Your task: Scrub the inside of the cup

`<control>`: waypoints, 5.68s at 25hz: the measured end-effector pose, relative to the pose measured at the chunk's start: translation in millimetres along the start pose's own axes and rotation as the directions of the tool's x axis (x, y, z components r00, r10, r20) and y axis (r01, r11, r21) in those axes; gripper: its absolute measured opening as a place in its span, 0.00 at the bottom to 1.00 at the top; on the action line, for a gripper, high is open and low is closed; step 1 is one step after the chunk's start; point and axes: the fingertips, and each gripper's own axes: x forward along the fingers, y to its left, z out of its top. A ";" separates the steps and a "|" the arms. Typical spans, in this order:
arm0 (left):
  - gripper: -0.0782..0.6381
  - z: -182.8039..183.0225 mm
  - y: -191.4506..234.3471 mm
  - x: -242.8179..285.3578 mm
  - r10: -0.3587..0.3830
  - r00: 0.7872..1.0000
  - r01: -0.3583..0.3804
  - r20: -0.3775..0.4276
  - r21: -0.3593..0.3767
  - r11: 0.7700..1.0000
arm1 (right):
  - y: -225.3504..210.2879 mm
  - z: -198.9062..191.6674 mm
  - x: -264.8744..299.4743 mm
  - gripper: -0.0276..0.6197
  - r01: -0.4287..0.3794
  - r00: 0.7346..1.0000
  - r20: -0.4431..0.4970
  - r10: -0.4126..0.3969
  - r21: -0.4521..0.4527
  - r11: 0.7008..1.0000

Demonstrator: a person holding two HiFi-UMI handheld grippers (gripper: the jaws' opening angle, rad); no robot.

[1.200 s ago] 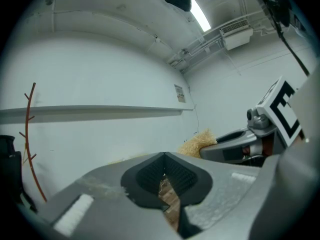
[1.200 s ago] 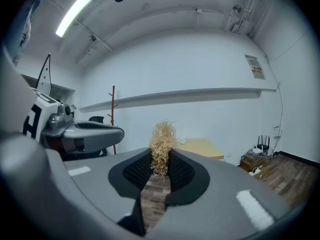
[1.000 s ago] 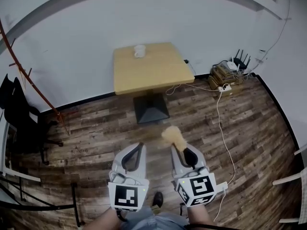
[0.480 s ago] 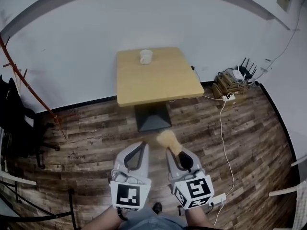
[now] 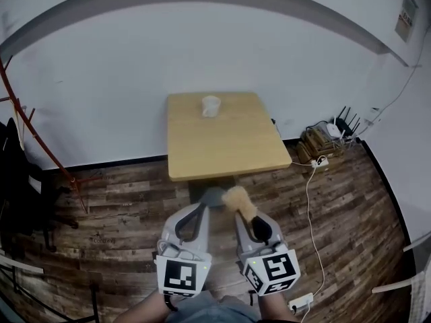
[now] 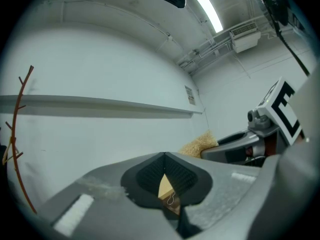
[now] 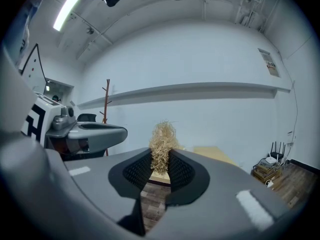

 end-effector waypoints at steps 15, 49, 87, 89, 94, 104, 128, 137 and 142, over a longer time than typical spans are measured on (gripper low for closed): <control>0.14 -36.1 4.3 74.4 -0.056 0.995 0.053 -0.080 -0.040 0.998 | -65.4 -24.0 37.4 0.16 0.089 0.994 -0.061 -0.086 0.043 0.995; 0.14 -18.0 54.6 262.8 0.170 0.972 -0.153 -0.160 0.115 0.982 | -224.9 10.8 209.2 0.16 -0.140 0.990 0.002 0.141 0.102 0.985; 0.14 -39.1 236.4 439.6 0.098 0.992 -0.102 -0.081 -0.049 0.994 | -262.4 68.1 443.6 0.16 -0.060 0.995 -0.083 0.056 -0.040 0.997; 0.14 -41.1 235.0 446.4 0.106 0.990 -0.112 -0.091 -0.063 0.992 | -267.7 67.8 449.8 0.16 -0.072 0.994 -0.087 0.069 -0.040 0.997; 0.14 -55.0 235.2 464.2 0.124 0.985 -0.133 -0.122 -0.069 0.989 | -277.9 59.4 469.1 0.16 -0.118 0.987 -0.113 0.114 -0.025 0.993; 0.14 -113.0 241.1 492.4 0.165 0.958 -0.180 -0.236 -0.045 0.983 | -298.0 19.9 501.3 0.16 -0.205 0.964 -0.163 0.212 0.057 0.977; 0.34 -271.2 241.4 527.9 0.011 0.932 -0.050 -0.363 -0.098 0.994 | -300.7 -100.7 523.7 0.16 -0.237 0.895 -0.337 0.294 0.198 0.951; 0.34 -281.5 239.9 543.3 -0.001 0.923 -0.044 -0.384 -0.109 0.993 | -308.9 -108.4 522.8 0.16 -0.226 0.889 -0.358 0.285 0.199 0.954; 0.33 -281.8 238.4 548.9 0.001 0.921 -0.044 -0.390 -0.100 0.994 | -315.2 -109.7 521.5 0.16 -0.218 0.890 -0.361 0.279 0.201 0.955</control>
